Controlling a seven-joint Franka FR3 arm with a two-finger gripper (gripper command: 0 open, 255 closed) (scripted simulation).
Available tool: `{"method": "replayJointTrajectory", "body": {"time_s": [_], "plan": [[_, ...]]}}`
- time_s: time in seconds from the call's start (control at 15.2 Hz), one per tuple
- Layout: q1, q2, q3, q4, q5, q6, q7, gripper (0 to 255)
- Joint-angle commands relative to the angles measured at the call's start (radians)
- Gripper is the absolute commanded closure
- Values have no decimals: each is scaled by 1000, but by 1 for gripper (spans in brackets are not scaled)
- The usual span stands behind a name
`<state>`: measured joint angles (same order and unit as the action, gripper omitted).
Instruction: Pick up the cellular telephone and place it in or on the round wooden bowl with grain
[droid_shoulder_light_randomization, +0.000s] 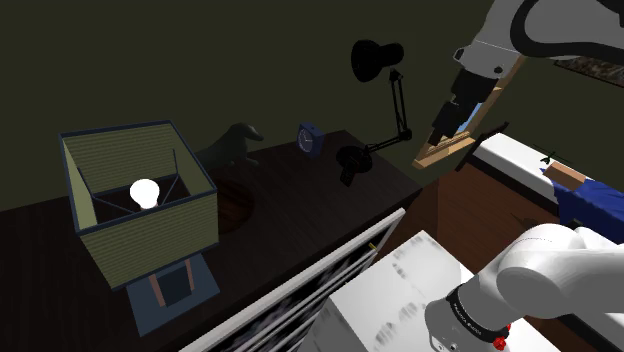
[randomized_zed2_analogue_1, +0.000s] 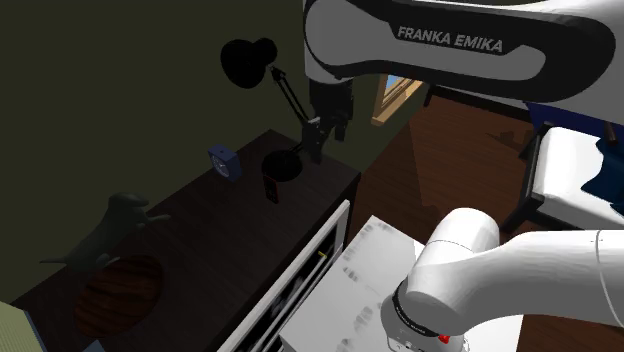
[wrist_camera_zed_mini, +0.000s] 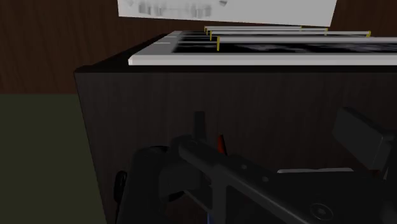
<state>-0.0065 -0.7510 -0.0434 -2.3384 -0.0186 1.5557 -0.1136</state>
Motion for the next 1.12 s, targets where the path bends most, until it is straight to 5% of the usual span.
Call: {"method": "replayJointTrajectory", "body": {"time_s": [0.0,1.06], "plan": [[0,0,0,0,0,0,0,0],[-143,530,159,74,155,409,770,0]]}}
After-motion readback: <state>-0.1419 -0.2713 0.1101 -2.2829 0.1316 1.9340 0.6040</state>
